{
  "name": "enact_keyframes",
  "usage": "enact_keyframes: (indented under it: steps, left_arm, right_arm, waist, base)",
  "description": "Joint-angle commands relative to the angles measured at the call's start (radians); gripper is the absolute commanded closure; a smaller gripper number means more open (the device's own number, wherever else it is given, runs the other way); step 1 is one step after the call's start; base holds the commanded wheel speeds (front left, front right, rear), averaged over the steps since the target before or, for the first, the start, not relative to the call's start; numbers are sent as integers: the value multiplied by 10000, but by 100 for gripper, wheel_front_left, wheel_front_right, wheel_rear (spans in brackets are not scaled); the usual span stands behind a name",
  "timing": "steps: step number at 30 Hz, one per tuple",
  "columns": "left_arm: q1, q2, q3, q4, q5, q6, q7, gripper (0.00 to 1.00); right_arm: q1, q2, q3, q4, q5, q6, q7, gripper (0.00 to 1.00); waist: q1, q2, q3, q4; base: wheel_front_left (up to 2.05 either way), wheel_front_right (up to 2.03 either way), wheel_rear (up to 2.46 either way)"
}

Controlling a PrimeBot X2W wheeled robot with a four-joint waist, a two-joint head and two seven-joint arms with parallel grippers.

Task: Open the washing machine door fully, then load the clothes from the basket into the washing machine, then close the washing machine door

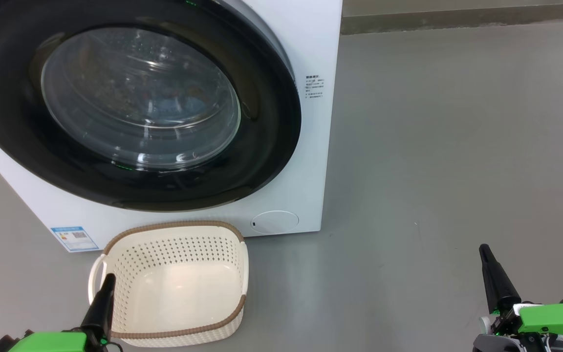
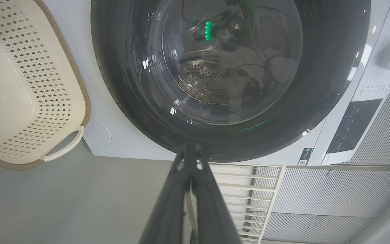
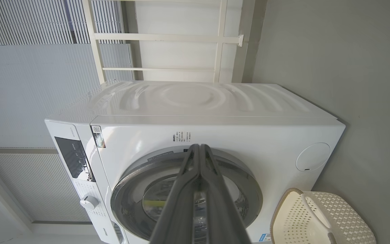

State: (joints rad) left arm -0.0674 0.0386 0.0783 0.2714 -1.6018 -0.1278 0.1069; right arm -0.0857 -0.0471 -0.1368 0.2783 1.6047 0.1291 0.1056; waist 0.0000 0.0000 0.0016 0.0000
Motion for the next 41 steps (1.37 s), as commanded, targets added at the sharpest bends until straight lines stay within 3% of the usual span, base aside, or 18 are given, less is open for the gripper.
enact_keyframes:
  steps: [1,41]
  left_arm:
    - [-445,129,351,-230,-72,-29,58,100]
    - [-445,124,358,-231,-65,-29,64,100]
  right_arm:
    - [-262,-32,217,-304,29,16,85,100]
    - [-261,-31,220,-304,31,16,83,100]
  waist:
    - [0,0,0,0]
    - [0,0,0,0]
  base:
    - [0,0,0]
    - [0,0,0]
